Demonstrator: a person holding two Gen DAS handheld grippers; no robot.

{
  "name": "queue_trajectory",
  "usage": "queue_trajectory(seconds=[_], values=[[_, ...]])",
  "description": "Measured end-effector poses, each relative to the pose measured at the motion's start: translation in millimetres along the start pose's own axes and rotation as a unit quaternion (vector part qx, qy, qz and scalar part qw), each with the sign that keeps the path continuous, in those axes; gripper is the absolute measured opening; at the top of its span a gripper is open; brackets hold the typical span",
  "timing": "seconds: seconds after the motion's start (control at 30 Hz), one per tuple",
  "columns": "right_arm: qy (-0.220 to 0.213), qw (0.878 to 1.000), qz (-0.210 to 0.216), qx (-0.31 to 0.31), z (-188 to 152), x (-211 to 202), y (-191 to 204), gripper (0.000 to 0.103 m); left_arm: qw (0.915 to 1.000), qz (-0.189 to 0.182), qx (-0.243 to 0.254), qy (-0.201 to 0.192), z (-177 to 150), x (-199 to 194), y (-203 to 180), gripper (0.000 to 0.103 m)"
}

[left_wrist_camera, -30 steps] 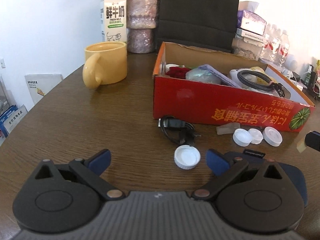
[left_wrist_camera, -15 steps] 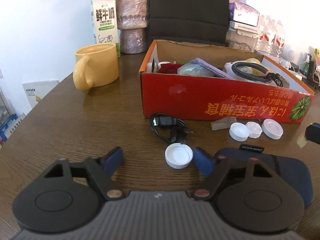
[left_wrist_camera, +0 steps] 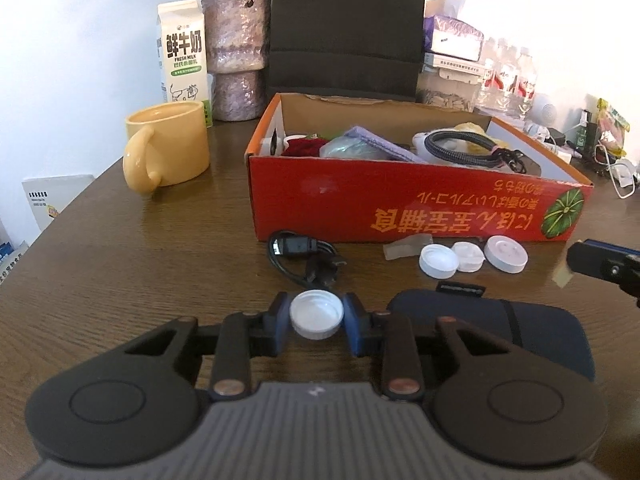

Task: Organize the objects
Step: 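Carry the cork block and white cap into the cardboard box while both tools open to release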

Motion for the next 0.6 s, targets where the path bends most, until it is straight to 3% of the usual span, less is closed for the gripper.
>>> queue_trajectory(seconds=[0.37,0.6], values=[[-0.01,1.0,0.006,-0.006,1,-6,5,0.021,0.9992,-0.006,0.0,-0.041,11,-28,0,0.03],[-0.027,0.999,0.03,-0.019,18,-14,17,0.021,0.9965,-0.02,0.001,-0.081,34,-48,-5,0.03]])
Point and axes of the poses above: each gripper's, at about its wrist camera, not at the fingertips, and x roughly the way its jaws point, y to its left, z to its top, the point moved 1 cm from there along x, roughly the way its jaws point, and after that the axes turned 9 degrees about x, right-handed, at the moved point
